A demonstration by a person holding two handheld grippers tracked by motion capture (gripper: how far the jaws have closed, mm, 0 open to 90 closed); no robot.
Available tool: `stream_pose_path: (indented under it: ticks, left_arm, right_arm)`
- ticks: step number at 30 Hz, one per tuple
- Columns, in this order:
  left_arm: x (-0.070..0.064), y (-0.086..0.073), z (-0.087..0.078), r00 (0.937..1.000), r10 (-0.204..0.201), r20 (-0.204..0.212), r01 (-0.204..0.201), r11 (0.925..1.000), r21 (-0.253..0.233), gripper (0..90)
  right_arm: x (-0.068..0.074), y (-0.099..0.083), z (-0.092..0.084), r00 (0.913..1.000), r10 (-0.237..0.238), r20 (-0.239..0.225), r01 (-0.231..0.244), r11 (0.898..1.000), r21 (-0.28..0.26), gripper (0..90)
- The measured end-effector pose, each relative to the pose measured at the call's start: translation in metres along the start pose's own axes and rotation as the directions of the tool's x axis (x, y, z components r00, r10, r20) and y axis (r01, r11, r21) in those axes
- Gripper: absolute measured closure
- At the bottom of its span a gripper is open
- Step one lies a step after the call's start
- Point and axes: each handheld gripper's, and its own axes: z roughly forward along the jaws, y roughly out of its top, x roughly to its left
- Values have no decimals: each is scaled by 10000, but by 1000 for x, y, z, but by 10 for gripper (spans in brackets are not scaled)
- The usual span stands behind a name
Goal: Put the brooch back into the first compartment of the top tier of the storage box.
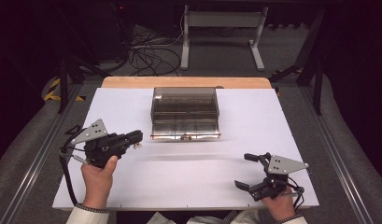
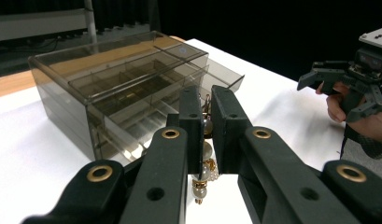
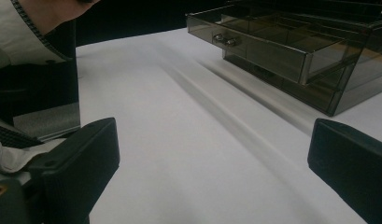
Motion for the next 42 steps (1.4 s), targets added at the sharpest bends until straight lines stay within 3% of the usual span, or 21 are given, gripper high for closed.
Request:
stream_pose_path:
  ticks: [20, 42]
  left_arm:
    - [2, 22, 37, 9996, 244, 142, -246, 9996, 125, 840]
    - [17, 19, 77, 9997, -160, 172, 155, 9995, 284, 840]
  right_arm:
    - [-1, 0, 0, 10000, 10, -35, -10, 10000, -4, 29]
    - [-2, -1, 1, 10000, 48, -72, -47, 10000, 40, 29]
